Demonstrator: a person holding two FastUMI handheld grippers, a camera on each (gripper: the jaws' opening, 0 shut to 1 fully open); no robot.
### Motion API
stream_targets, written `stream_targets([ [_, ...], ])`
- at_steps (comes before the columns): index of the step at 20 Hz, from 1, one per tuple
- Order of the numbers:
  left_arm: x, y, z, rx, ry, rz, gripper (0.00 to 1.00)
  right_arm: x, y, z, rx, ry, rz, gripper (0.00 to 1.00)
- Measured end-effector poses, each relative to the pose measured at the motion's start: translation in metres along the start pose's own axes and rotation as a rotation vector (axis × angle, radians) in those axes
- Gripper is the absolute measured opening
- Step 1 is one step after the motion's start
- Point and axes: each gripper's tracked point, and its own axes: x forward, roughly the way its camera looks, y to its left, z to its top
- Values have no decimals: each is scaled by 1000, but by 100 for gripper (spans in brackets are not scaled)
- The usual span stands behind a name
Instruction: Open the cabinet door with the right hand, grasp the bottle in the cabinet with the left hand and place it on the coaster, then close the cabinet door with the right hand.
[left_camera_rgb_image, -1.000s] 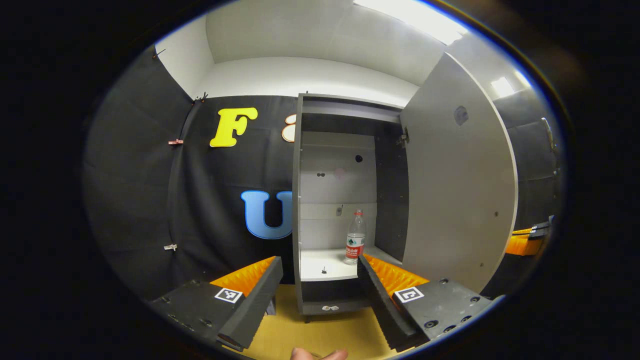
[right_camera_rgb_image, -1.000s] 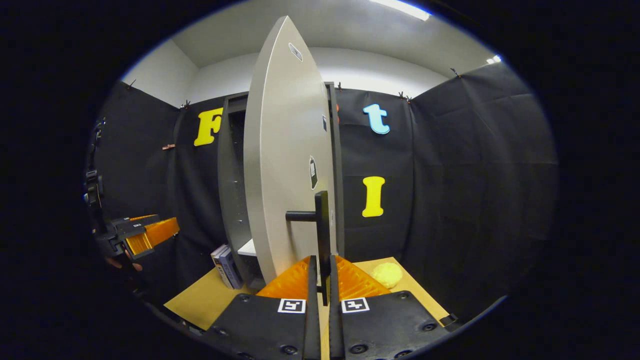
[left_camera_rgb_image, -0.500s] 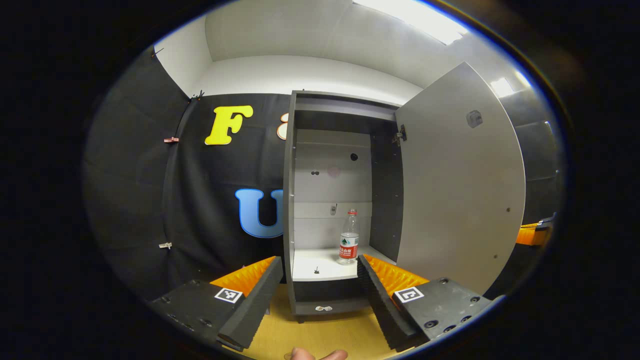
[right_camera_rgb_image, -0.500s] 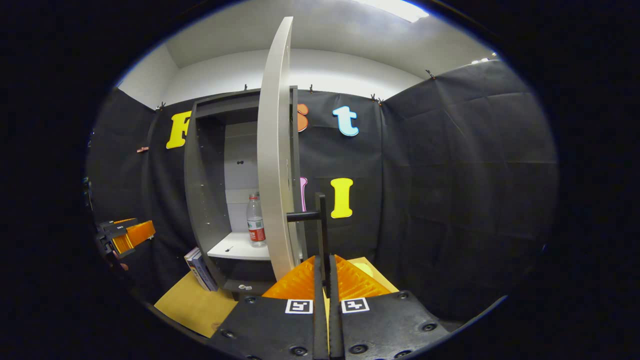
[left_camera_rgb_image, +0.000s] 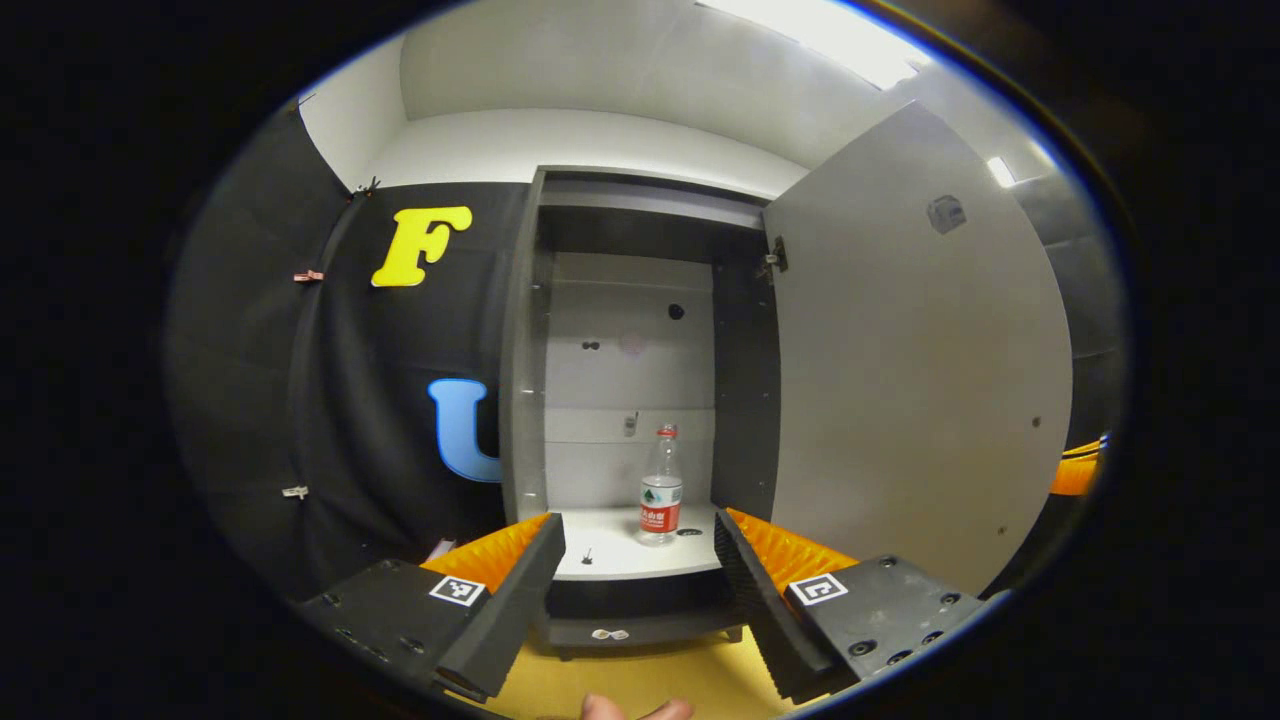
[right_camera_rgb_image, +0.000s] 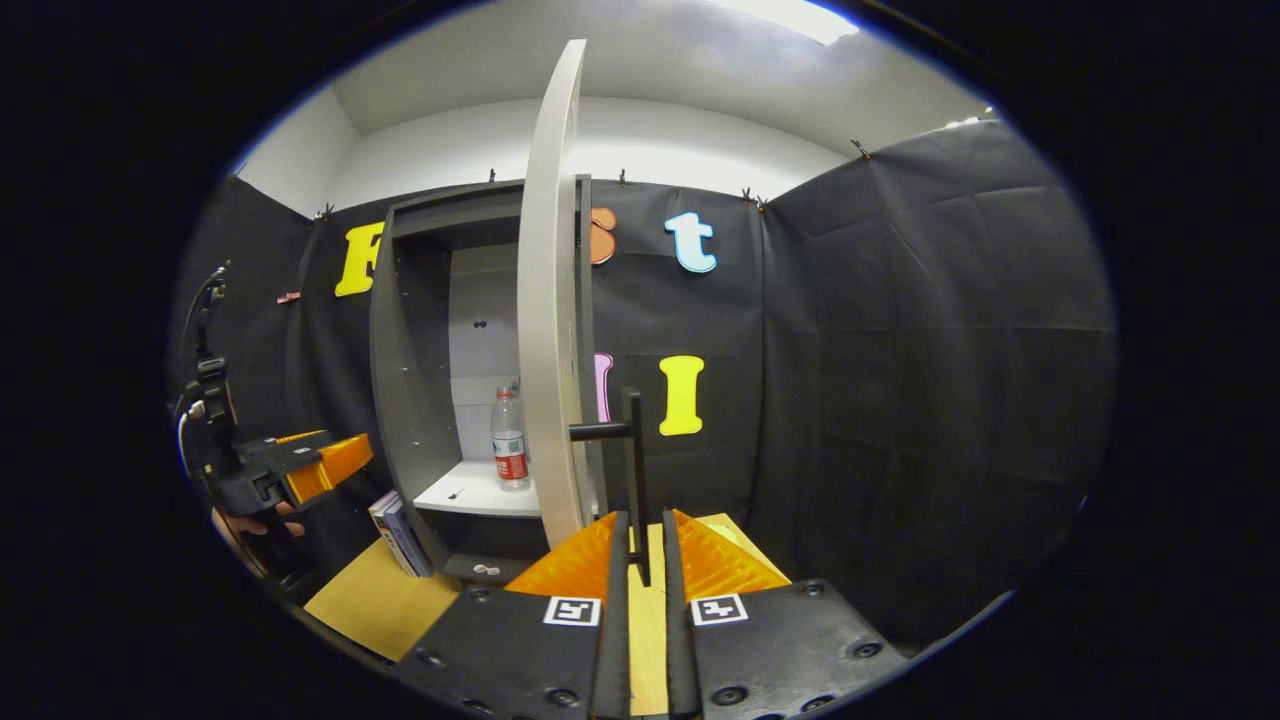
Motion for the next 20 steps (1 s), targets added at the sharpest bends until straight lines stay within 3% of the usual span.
stream_targets([
  [3,34,-14,-8,-7,8,-13,94,-8,-23,8,-25,-47,-39,36],
  [7,84,-28,-20,-6,25,-16,92,2,-41,-24,-32,50,-46,94],
  [10,121,-36,-24,20,16,-21,94,13,-61,-5,-14,-28,-94,93],
  [11,133,-35,-26,29,17,-16,94,19,-69,-4,-17,-33,-111,89],
  [13,157,-35,-31,10,17,-1,95,24,-76,-10,3,-22,-116,97],
  [16,191,-36,-40,-20,29,2,94,34,-85,-6,32,-33,-128,96],
  [20,238,-29,-63,9,61,21,95,49,-96,-11,-25,-35,-128,97],
])
